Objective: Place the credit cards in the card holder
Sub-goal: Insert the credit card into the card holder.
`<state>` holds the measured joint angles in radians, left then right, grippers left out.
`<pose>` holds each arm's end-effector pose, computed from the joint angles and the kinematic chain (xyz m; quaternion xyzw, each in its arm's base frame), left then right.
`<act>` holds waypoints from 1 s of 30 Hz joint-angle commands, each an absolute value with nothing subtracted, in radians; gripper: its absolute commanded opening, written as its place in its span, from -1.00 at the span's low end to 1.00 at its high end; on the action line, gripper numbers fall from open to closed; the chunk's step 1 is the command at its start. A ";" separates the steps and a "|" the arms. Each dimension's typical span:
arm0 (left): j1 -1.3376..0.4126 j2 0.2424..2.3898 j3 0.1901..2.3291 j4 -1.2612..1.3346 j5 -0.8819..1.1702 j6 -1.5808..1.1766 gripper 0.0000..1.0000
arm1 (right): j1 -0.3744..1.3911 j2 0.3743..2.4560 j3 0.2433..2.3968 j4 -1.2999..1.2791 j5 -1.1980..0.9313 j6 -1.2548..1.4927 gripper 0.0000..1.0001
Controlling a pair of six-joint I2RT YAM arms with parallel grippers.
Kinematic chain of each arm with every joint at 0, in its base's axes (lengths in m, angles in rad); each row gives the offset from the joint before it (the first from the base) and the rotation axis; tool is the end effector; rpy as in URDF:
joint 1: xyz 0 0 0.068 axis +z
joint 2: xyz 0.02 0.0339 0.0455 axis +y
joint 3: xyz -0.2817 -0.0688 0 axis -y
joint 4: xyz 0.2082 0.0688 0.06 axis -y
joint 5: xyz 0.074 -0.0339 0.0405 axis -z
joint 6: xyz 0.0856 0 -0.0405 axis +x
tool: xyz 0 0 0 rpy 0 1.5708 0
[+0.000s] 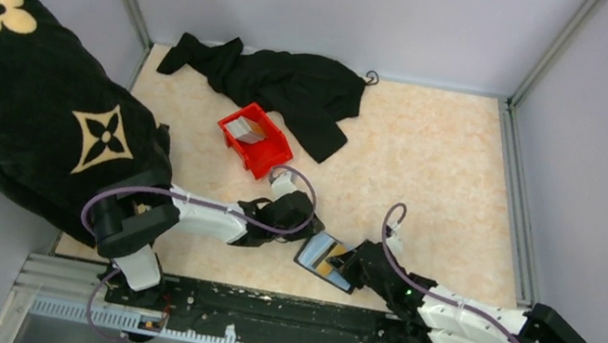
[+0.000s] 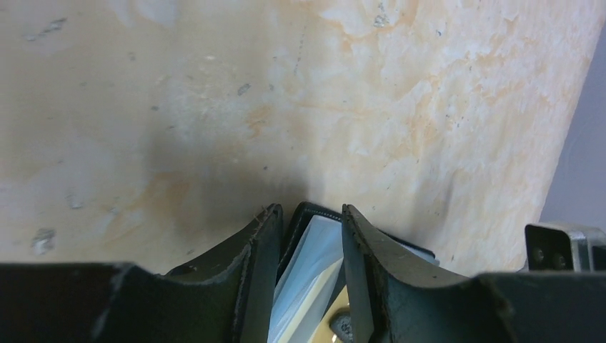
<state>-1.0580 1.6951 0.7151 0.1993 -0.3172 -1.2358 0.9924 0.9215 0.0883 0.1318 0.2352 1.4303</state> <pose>0.1857 -0.2754 0.1442 -0.1415 0.9024 -0.2864 0.2892 0.1010 0.1182 0.1227 0.2439 0.8685 0.3541 0.2467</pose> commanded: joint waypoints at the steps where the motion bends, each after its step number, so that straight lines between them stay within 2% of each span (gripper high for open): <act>1: -1.046 1.693 0.600 -0.172 -0.336 -1.199 -0.07 | 0.949 0.997 0.093 0.058 0.171 1.323 -1.00; 9: -1.045 1.538 0.541 -0.234 -0.411 -1.273 -0.03 | 0.891 1.174 0.124 0.239 0.122 1.261 -1.00; 16: -1.048 1.509 0.489 -0.244 -0.391 -1.327 -0.04 | 0.847 1.362 0.197 0.386 0.083 1.208 -1.00; 30: -1.048 1.409 0.475 -0.392 -0.468 -1.403 -0.09 | 0.738 1.587 0.352 0.499 -0.001 1.112 -1.00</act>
<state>-1.0512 1.3758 0.5297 -0.1059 -0.4397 -1.3964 0.7635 1.5307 0.3386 0.5922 -0.0277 1.1954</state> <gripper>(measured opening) 0.455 0.007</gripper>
